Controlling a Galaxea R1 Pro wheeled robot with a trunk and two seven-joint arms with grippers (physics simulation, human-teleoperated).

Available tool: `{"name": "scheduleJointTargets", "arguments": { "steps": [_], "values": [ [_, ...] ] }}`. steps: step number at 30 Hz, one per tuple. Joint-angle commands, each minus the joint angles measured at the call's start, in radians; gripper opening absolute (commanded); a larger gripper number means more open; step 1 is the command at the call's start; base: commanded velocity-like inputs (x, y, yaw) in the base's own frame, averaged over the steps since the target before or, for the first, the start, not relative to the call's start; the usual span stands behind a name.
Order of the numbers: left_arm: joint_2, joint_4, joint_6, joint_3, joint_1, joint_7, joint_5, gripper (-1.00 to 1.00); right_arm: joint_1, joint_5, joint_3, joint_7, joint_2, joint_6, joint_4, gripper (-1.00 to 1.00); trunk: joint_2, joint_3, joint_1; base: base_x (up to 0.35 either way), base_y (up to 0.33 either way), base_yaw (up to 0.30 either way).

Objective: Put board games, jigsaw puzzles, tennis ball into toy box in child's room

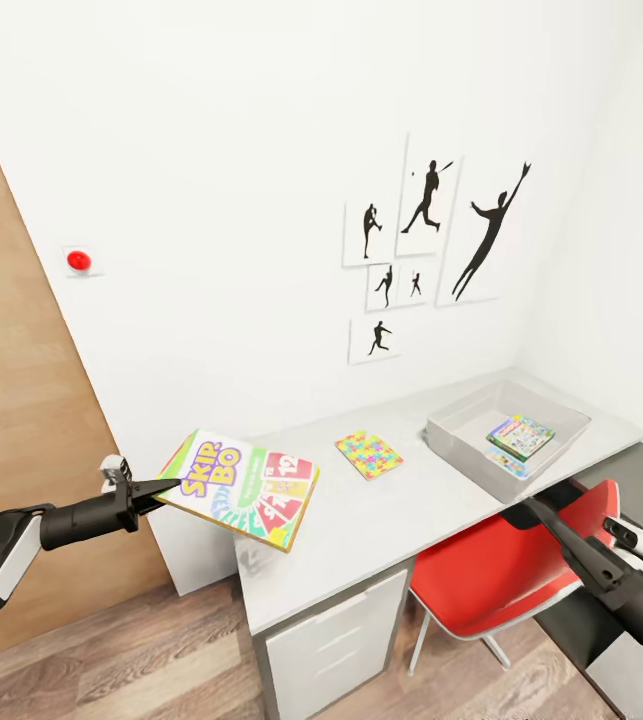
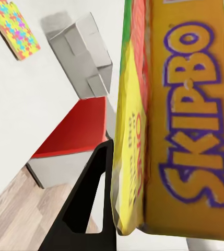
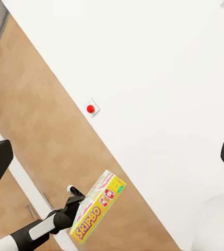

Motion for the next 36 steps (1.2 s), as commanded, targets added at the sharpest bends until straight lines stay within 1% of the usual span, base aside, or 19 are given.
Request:
{"name": "scheduleJointTargets", "arguments": {
  "steps": [1,4,8,24,27,28,31,33,35,36],
  "values": [
    [0.001,0.0,0.006,0.0,0.0,-0.007,0.001,-1.0,-0.001,-0.003,0.0,0.002,-0.001,0.01,0.0,1.0,-0.002,-0.001,0.001,0.0,0.0,-0.211],
    [0.001,0.0,0.005,0.001,0.0,-0.03,0.0,-1.0,-0.001,-0.003,0.0,0.002,-0.001,0.01,0.0,1.0,-0.002,0.002,0.001,0.0,0.0,-0.219],
    [0.001,0.0,0.003,0.001,0.001,-0.045,0.0,-1.0,-0.001,-0.004,0.0,0.001,-0.002,0.012,0.0,1.0,-0.002,0.006,0.001,0.0,0.0,-0.223],
    [0.002,0.0,0.003,0.002,0.0,-0.052,0.0,-1.0,-0.001,-0.003,0.0,0.001,0.0,0.011,0.0,1.0,-0.002,0.021,0.001,0.0,0.0,-0.223],
    [0.003,-0.005,0.004,0.003,0.0,-0.067,0.0,-1.0,-0.001,-0.003,0.0,0.001,0.002,0.01,0.0,1.0,-0.002,0.022,0.001,0.0,0.0,-0.103],
    [0.003,-0.008,0.005,0.003,0.0,-0.071,0.0,-1.0,-0.001,-0.003,0.0,0.001,0.002,0.01,0.0,1.0,-0.002,0.022,0.001,0.0,0.0,-0.055],
    [0.019,-0.022,0.008,0.002,-0.001,-0.095,0.001,-1.0,-0.001,-0.003,-0.001,0.001,-0.001,0.01,0.0,1.0,-0.002,0.022,0.001,0.0,0.0,-0.024],
    [0.023,-0.037,0.026,0.004,-0.007,-0.101,0.0,-1.0,-0.001,-0.004,-0.001,0.001,-0.001,0.01,0.0,1.0,-0.002,0.022,0.001,0.0,0.0,-0.008],
    [0.022,-0.058,0.037,0.004,-0.028,-0.101,0.0,-1.0,-0.001,-0.005,-0.001,0.002,-0.002,0.009,0.0,1.0,-0.002,0.022,0.001,0.0,0.0,-0.003],
    [0.021,-0.068,0.041,0.003,-0.053,-0.1,-0.001,-1.0,-0.001,-0.006,-0.001,0.003,-0.002,0.009,0.0,1.0,-0.002,0.022,0.001,0.0,0.0,-0.002]
  ]
}}
